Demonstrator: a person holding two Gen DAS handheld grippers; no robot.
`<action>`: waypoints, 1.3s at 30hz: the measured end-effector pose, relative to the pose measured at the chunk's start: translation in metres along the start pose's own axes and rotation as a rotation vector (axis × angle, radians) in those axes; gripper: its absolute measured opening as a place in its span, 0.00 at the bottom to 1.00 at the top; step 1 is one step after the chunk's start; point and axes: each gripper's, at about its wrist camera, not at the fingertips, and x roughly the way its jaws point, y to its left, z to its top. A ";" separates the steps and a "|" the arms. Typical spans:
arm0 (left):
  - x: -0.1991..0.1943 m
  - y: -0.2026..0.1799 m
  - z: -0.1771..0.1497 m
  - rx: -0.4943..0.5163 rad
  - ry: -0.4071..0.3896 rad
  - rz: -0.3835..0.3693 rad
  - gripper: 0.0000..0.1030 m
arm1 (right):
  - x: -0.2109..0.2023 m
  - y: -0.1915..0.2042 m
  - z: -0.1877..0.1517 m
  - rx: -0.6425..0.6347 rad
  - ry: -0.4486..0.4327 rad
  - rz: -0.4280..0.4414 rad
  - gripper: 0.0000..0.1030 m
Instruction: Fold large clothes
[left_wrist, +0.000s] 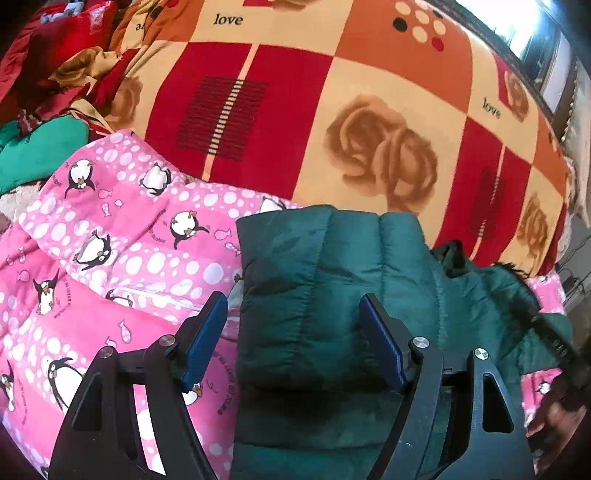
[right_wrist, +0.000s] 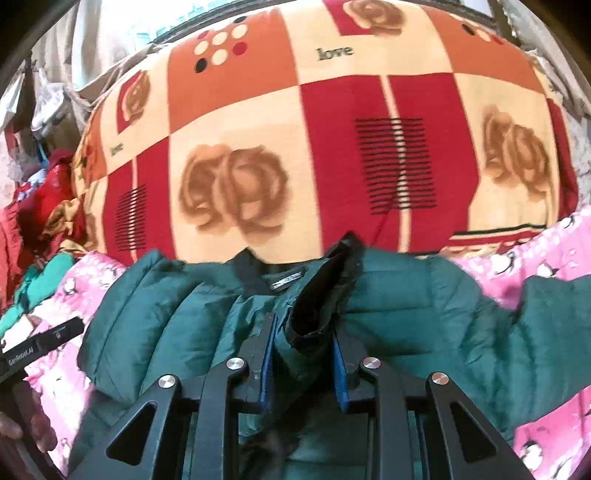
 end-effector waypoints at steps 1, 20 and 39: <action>0.004 0.000 0.000 0.000 0.009 0.006 0.72 | 0.000 -0.006 0.002 -0.003 -0.005 -0.021 0.21; 0.053 -0.030 -0.021 0.120 0.121 0.058 0.77 | 0.041 -0.117 -0.026 0.120 0.108 -0.277 0.14; 0.032 -0.024 -0.002 0.130 0.006 0.138 0.77 | -0.008 -0.029 0.004 0.055 0.058 0.035 0.75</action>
